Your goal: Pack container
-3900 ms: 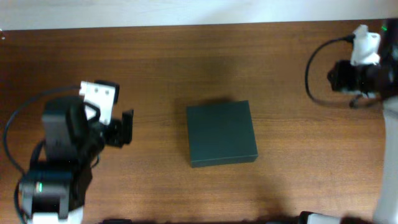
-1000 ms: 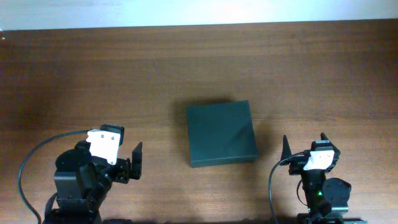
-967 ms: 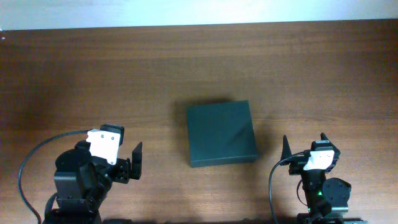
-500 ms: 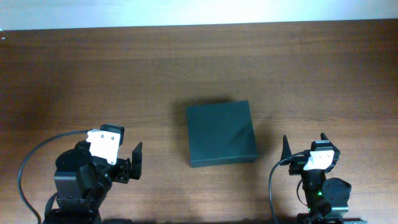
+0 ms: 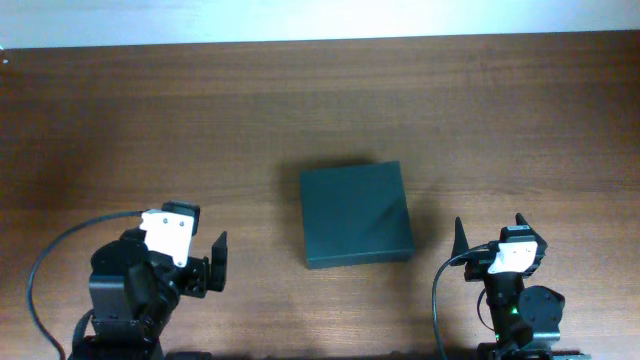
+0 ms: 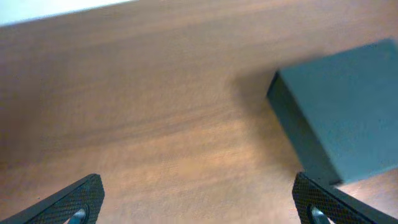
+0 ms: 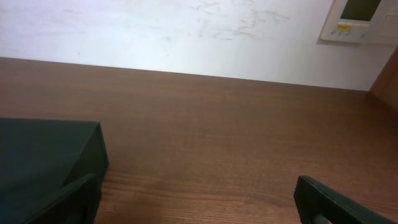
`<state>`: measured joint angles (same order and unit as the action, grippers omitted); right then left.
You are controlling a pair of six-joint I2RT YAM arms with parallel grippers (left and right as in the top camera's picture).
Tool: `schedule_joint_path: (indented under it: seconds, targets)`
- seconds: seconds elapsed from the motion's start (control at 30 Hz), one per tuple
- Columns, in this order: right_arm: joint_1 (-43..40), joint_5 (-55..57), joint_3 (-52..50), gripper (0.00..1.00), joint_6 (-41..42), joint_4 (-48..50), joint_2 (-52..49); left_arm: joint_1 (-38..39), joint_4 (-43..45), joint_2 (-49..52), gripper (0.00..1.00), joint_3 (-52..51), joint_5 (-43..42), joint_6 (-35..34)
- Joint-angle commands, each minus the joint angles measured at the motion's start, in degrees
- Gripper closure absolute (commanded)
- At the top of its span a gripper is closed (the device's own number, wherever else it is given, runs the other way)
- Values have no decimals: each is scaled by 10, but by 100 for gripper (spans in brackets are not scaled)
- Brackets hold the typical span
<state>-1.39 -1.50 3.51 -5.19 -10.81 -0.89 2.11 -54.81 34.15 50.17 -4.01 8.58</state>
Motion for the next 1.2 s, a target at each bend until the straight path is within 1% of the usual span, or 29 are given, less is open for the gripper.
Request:
schedule_joint_path:
  seconds: [0.0, 0.13, 0.27, 0.37, 0.43, 0.53, 0.7, 0.77, 0.8, 0.9, 1.03, 1.17]
  targets:
    - [4, 1, -3, 1, -3, -3, 7, -1, -23, -37, 1, -12, 15, 17]
    - [4, 1, -3, 1, -4, -3, 7, 0, -29, -139, 1, -64, -3, 14]
    - [4, 1, -3, 1, -4, -3, 7, 0, 10, -253, 1, -140, -5, 12]
    - [4, 1, -3, 1, -3, -3, 7, 0, 90, -310, 1, -199, 19, 14]
    - [4, 1, -3, 1, -4, -3, 7, 0, 149, -326, 1, -234, 36, 14]
    - [4, 1, -3, 1, -4, -3, 7, 0, 252, -331, 1, -291, 49, 14]
    - [4, 1, -3, 1, -3, -3, 7, 0, 451, -331, 1, -409, 49, 20]
    - [4, 1, -3, 1, -3, -3, 7, 0, 517, -331, 1, -452, 49, 20]
    - [4, 1, -3, 1, -4, -3, 7, 0, 536, -332, 1, -468, 49, 20]
    - [4, 1, -3, 1, -4, -3, 7, 0, 548, -335, 1, -496, 49, 20]
    - [4, 1, -3, 1, -3, -3, 7, 0, 504, -339, 1, -497, 56, 20]
    - [4, 1, -3, 1, -4, -3, 7, 0, 501, -339, 1, -497, 50, 22]
